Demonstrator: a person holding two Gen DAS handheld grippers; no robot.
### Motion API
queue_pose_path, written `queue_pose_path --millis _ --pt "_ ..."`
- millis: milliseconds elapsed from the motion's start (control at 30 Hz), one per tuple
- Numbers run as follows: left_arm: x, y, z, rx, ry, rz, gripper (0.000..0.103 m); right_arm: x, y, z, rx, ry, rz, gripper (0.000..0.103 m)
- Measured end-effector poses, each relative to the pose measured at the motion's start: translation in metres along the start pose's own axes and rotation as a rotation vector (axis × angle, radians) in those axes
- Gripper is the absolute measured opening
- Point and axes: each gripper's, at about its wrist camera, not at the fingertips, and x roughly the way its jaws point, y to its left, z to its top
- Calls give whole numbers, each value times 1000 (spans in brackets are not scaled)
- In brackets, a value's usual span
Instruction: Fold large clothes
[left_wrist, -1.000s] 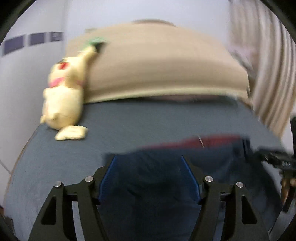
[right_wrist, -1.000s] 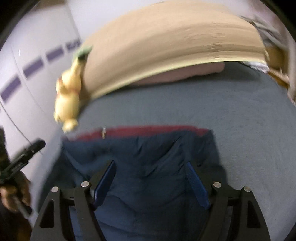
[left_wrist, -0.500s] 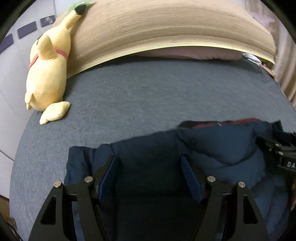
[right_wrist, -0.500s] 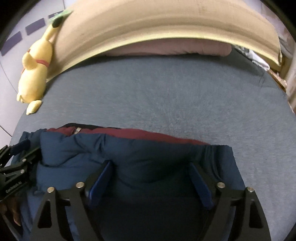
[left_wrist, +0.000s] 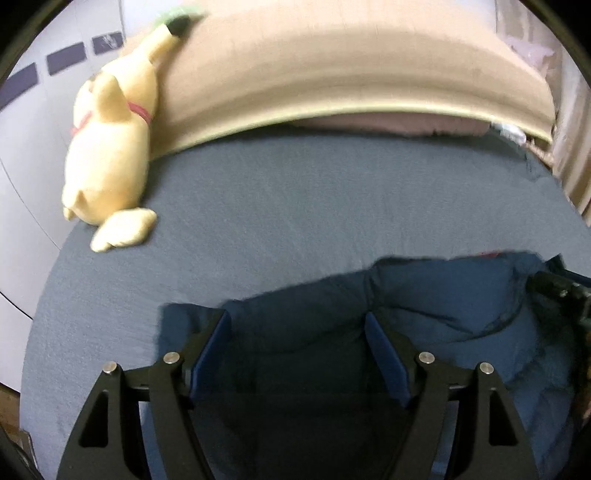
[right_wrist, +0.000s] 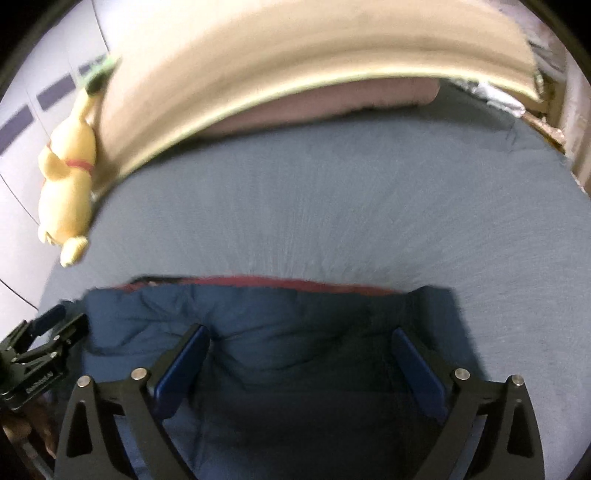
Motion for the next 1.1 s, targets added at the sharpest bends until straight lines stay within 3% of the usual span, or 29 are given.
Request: queue_pose_path --millis 167,333,600,633,700,767,833,1033,1100 --pt "-30 26 1 -20 -41 16 76 -40 -34 -5 22 -26 -24 100" --pt "-40 45 -4 -31 -36 42 76 -43 -77 -24 117 35 -21 100" --pt "-5 69 -13 -73 38 61 76 -21 -92 -30 134 96 0 99" --pt "3 70 -15 -78 61 60 76 -16 -93 -30 136 103 3 95" --pt "18 74 -20 -89 106 53 74 -5 -94 -32 155 132 52 53" --pt "33 77 -24 -109 140 37 68 -1 -91 -31 147 138 43 40" --pt "44 76 -25 -115 159 30 66 5 -82 -28 111 154 28 33" --pt "55 82 -25 -140 169 27 68 15 -91 -26 161 167 40 33" --pt "48 90 -23 -160 157 10 67 8 -94 -23 184 159 47 50"
